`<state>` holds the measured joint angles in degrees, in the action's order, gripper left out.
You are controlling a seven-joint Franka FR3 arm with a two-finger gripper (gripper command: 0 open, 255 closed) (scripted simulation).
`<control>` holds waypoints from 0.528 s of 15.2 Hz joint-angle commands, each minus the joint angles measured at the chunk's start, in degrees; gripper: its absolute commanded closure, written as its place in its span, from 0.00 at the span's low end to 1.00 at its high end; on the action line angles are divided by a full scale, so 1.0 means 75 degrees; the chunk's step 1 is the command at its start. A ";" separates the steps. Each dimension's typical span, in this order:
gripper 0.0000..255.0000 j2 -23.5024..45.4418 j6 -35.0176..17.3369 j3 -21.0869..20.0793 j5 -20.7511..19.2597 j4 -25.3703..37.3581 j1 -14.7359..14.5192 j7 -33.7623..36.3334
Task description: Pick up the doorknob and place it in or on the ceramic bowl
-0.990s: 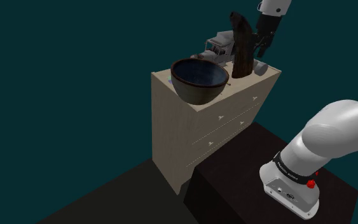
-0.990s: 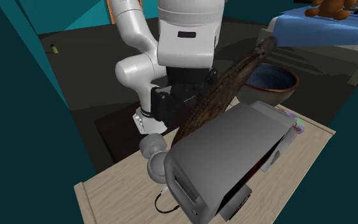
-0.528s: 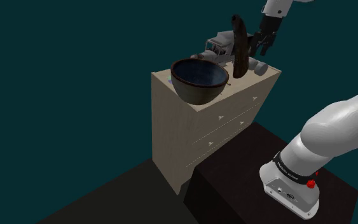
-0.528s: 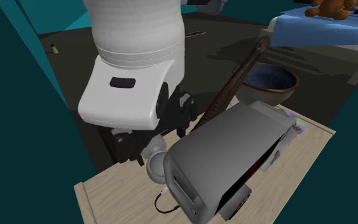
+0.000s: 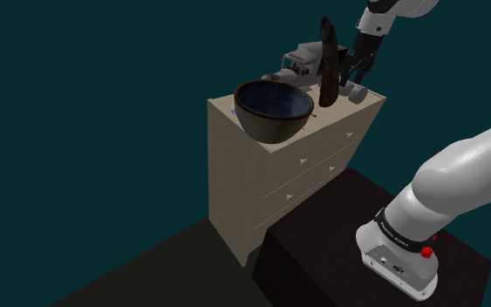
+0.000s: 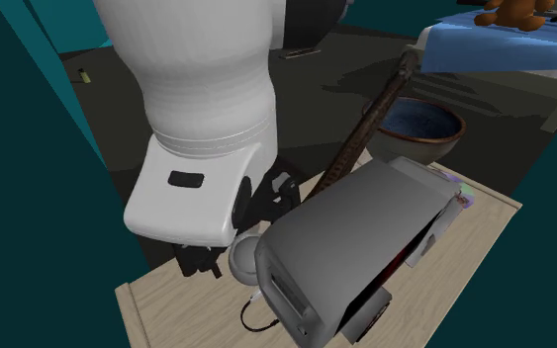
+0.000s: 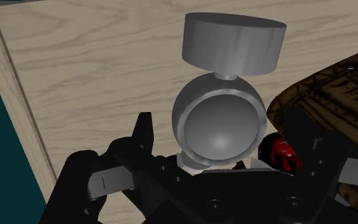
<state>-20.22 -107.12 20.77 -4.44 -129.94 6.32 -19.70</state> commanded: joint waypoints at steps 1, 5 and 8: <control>0.00 0.0054 -0.0068 -0.0006 0.0002 -0.0135 -0.0017 -0.0008; 0.00 0.0055 -0.0068 -0.0002 0.0000 -0.0134 -0.0022 -0.0007; 1.00 0.0073 -0.0064 0.0007 0.0003 -0.0112 -0.0026 -0.0015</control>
<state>-20.16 -107.67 20.97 -4.50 -130.48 6.31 -19.88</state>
